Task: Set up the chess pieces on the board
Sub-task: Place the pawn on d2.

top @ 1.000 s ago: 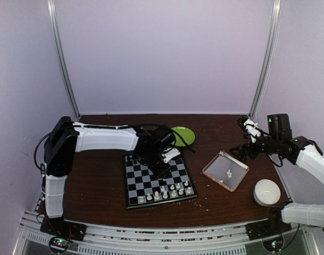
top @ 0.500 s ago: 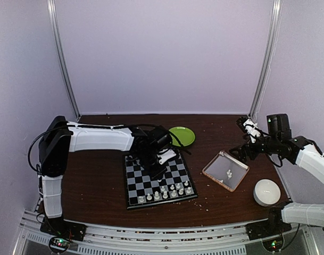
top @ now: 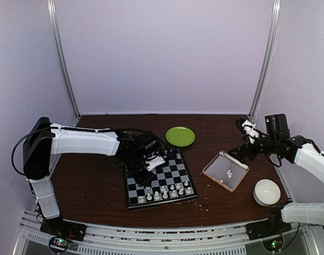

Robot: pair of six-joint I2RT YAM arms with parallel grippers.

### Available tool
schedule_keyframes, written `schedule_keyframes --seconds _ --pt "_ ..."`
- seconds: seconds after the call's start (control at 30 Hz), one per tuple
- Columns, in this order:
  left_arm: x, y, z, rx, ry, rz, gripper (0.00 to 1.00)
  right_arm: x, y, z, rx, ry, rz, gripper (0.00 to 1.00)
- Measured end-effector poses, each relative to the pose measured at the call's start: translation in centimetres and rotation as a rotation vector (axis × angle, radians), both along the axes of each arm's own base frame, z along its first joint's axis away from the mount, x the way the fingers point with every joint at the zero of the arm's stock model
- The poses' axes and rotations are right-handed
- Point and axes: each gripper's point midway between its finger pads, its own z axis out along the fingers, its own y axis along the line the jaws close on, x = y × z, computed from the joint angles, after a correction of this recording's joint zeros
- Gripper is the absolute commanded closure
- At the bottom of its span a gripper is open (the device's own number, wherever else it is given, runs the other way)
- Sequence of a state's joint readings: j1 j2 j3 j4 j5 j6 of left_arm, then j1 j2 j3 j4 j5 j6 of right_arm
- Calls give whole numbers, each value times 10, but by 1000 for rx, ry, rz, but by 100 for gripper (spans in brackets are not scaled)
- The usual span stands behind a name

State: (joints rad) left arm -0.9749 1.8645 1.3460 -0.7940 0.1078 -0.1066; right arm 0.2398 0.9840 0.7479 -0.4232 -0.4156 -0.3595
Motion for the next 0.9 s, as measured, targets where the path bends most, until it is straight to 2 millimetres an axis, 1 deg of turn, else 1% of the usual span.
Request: schedule_keyframes --seconds 0.07,0.2,0.4,0.73,0.9 --pt "-5 -1 -2 -1 12 -9 94 0 0 0 0 0 0 1" --pt "-11 -10 0 -33 20 -31 94 0 0 0 2 0 2 0" --pt "-15 -19 4 -61 29 -47 94 0 1 0 2 2 3 1" --pt "-12 -29 3 -76 29 -54 94 -1 0 -1 -2 7 5 0" --pt "-9 -35 -6 -74 34 -54 94 -2 0 -2 -4 9 6 1"
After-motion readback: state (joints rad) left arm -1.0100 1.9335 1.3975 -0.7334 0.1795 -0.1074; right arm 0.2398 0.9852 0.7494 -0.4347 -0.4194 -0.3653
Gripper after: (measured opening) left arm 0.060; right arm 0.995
